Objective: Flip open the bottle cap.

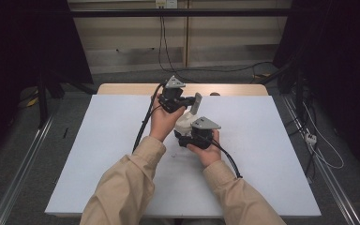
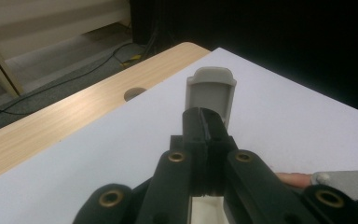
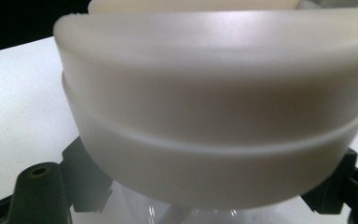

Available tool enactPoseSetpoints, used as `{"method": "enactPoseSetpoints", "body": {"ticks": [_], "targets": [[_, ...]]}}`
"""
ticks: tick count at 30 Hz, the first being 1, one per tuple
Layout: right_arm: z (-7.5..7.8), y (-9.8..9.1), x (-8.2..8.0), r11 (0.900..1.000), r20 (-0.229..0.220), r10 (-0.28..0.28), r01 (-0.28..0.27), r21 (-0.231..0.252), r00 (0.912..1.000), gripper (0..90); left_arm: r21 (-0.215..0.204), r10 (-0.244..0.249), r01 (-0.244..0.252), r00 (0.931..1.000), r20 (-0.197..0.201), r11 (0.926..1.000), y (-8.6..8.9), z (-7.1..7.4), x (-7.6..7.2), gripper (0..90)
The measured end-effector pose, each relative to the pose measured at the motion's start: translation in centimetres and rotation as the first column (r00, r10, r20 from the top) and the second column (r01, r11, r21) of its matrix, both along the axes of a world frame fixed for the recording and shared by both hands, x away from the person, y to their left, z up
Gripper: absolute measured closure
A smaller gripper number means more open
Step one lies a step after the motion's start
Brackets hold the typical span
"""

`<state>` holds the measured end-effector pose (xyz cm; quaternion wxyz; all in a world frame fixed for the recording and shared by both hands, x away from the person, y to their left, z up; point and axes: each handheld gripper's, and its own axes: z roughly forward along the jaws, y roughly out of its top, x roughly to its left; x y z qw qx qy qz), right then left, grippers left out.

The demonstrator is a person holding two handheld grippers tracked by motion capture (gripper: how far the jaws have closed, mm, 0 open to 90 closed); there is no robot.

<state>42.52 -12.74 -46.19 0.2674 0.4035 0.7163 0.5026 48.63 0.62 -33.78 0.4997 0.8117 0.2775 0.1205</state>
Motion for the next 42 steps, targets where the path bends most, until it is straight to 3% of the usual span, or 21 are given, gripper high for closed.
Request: {"method": "enactPoseSetpoints", "body": {"ticks": [42], "targets": [[0.0, 0.0, 0.0, 1.0, -0.001, -0.003, 0.003, -0.001, 1.0, 18.8, 0.023, -0.009, 0.009, 0.9999, -0.014, 0.9997, -1.3, -0.4, 0.8, 90.0]]}}
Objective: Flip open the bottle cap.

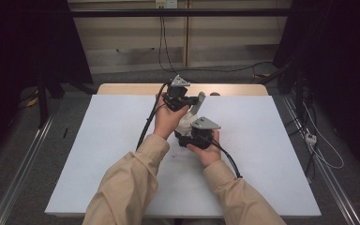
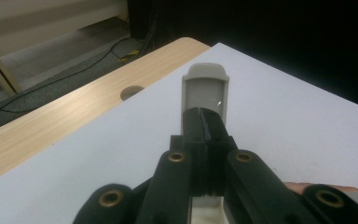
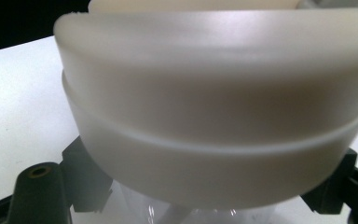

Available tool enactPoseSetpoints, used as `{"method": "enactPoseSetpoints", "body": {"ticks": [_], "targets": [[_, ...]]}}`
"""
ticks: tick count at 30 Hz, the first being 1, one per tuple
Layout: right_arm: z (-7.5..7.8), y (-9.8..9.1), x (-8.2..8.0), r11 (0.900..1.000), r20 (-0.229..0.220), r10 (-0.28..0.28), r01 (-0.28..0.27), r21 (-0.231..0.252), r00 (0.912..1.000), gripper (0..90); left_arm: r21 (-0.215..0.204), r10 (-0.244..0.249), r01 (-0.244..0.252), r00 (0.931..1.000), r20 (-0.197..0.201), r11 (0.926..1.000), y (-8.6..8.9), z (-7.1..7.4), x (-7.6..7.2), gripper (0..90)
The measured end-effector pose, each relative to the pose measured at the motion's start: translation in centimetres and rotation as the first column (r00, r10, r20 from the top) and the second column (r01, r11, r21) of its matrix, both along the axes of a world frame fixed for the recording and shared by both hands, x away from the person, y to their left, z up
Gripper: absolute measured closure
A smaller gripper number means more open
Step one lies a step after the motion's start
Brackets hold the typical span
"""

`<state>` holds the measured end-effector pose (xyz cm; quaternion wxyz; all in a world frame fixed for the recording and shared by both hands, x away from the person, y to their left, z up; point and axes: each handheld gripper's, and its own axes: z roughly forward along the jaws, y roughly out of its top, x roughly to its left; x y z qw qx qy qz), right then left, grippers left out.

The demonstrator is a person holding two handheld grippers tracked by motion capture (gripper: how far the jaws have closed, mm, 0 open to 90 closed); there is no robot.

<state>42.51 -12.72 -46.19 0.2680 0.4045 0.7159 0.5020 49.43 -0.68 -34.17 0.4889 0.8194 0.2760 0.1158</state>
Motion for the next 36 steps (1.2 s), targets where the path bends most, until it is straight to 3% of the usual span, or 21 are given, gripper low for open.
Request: {"method": "enactPoseSetpoints", "body": {"ticks": [36], "targets": [[0.0, 0.01, 0.01, 1.0, -0.001, -0.001, 0.001, -0.001, 1.0, 18.8, 0.004, -0.012, 0.012, 0.9996, -0.026, 0.9999, -0.78, -0.84, 0.81, 90.0]]}}
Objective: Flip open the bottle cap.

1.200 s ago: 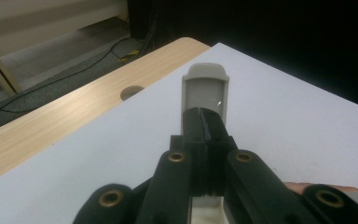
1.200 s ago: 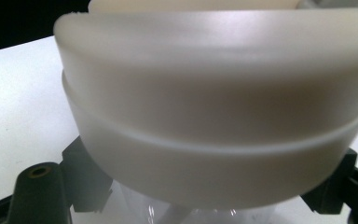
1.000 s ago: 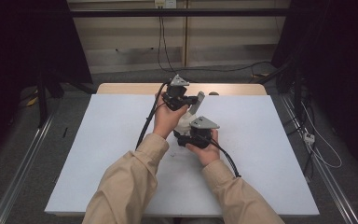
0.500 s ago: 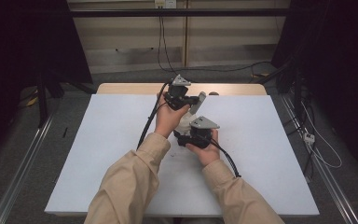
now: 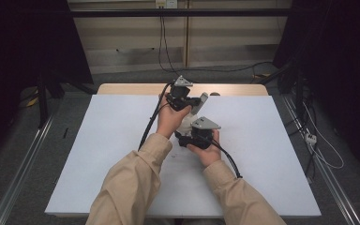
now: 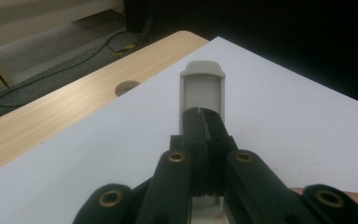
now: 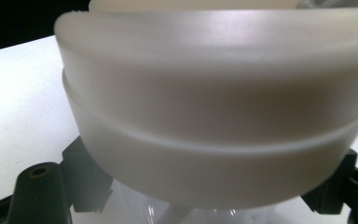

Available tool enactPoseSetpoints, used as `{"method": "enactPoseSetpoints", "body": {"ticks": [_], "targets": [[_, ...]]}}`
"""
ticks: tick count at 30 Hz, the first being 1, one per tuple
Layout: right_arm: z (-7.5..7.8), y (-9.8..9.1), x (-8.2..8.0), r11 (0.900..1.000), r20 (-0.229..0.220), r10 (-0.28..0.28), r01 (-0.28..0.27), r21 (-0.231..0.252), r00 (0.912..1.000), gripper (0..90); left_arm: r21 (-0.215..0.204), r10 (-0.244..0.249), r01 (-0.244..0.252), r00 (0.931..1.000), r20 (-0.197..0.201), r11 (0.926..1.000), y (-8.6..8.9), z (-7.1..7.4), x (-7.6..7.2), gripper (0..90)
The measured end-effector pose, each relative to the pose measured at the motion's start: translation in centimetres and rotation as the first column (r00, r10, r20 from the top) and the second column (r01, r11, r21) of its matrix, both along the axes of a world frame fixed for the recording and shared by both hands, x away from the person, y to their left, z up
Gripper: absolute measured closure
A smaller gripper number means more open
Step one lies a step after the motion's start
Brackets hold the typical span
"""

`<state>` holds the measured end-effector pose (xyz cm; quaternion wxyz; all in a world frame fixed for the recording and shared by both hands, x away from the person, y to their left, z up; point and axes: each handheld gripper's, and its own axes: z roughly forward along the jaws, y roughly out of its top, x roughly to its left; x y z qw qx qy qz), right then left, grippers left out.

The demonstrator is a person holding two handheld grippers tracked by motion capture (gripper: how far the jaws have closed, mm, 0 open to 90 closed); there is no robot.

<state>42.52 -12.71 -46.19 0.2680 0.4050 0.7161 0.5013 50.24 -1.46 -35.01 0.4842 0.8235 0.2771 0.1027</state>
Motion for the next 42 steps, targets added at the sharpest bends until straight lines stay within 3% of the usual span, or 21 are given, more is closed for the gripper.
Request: {"method": "enactPoseSetpoints", "body": {"ticks": [42], "targets": [[0.0, 0.03, -0.01, 0.9999, 0.004, 0.003, -0.003, -0.011, 1.0, 18.9, 0.001, -0.017, 0.017, 0.9995, -0.026, 0.9999, -0.75, -0.82, 0.85, 90.0]]}}
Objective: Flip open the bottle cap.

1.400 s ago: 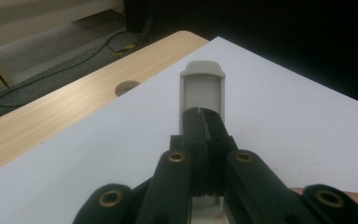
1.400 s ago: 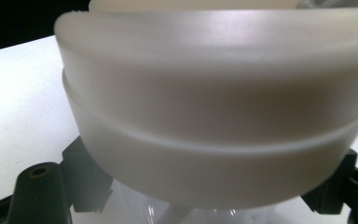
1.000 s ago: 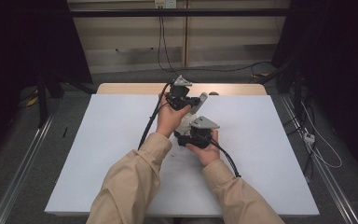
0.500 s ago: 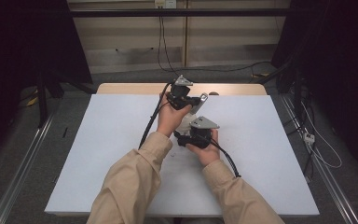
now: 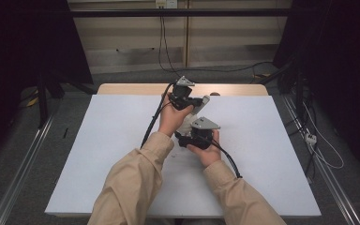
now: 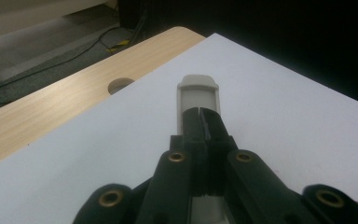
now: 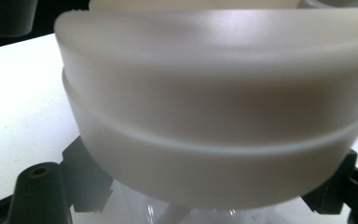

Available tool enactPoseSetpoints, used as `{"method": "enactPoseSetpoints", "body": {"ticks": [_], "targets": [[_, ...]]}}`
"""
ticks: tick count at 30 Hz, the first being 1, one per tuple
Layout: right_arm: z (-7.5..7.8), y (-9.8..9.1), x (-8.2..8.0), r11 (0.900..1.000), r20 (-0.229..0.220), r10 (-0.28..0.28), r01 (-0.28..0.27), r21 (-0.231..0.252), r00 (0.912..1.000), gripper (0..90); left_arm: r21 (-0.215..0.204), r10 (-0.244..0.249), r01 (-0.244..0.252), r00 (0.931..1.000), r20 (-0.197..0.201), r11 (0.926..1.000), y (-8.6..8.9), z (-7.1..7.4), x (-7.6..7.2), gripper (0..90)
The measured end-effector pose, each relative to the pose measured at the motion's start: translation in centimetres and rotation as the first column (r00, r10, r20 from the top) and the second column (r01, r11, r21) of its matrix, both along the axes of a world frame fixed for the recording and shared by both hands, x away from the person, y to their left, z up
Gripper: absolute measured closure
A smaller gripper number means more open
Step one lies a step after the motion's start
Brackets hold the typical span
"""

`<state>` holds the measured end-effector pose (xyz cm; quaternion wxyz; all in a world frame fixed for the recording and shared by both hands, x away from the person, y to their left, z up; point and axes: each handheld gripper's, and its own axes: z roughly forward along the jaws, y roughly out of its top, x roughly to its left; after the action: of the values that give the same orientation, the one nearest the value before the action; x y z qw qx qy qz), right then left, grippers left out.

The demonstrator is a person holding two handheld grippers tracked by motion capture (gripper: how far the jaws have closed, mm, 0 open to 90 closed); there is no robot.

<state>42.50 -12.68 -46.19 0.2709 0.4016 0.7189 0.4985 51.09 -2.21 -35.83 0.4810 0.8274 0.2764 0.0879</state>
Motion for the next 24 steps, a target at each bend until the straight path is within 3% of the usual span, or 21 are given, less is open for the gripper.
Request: {"method": "enactPoseSetpoints", "body": {"ticks": [6, 24], "targets": [[0.0, 0.02, -0.04, 1.0, -0.001, 0.0, 0.0, -0.001, 1.0, 18.9, 0.015, -0.003, 0.003, 1.0, -0.001, 0.9999, -0.19, -0.28, 0.05, 90.0], [0.01, -0.08, 0.0, 1.0, -0.006, -0.003, 0.004, 0.009, 1.0, 18.7, 0.003, 0.001, -0.001, 0.9999, -0.01, 1.0, -0.17, -0.44, 0.18, 89.9]]}}
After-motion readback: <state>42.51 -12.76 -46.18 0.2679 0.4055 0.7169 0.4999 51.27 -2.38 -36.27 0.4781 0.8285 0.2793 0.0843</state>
